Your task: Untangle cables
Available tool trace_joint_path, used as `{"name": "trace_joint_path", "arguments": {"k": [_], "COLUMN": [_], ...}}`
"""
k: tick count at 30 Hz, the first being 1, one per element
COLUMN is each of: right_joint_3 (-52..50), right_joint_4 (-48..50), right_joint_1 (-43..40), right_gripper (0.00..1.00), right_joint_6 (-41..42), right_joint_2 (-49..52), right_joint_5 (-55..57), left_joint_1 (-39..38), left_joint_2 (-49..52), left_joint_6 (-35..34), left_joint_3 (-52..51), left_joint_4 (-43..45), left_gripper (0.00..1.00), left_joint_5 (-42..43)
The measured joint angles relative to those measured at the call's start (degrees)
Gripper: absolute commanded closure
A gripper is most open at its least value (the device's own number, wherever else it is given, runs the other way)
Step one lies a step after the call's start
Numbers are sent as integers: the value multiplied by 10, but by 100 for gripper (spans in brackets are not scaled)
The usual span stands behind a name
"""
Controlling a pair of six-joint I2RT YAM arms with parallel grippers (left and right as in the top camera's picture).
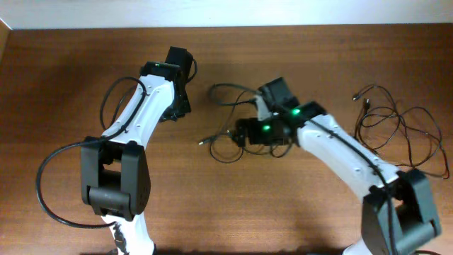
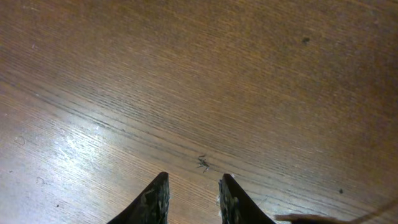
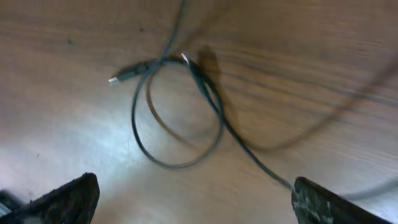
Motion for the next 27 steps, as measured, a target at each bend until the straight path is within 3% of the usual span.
{"name": "trace_joint_path", "arguments": {"k": [2, 5, 8, 11, 15, 17, 19, 22, 27], "right_joint_3": [0, 0, 0, 0, 0, 2, 4, 4, 4], "right_joint_4": [40, 44, 58, 92, 103, 110, 114, 114, 114], "right_joint_1": [52, 92, 94, 94, 94, 94, 94, 94, 94], "right_gripper": [14, 34, 36, 65, 65, 72, 87, 96, 96], "right_joint_6": [-32, -55, -64, -71, -73, -73, -75, -74, -73], "right_joint_2": [15, 39, 78, 111, 134, 143, 146, 147, 147], "right_joint_5": [35, 101, 150, 179, 191, 195, 198, 200, 201], "left_joint_1": [0, 0, 0, 0, 0, 0, 0, 0, 0], "left_joint_2": [0, 0, 0, 0, 0, 0, 0, 0, 0], "left_joint_6": [0, 0, 0, 0, 0, 0, 0, 0, 0], "left_joint_3": [0, 0, 0, 0, 0, 0, 0, 0, 0], "left_joint_4": [1, 0, 1, 1, 0, 0, 0, 0, 0], "left_gripper": [72, 71, 71, 71, 71, 71, 71, 71, 70], "left_joint_5": [0, 0, 0, 0, 0, 0, 0, 0, 0]}}
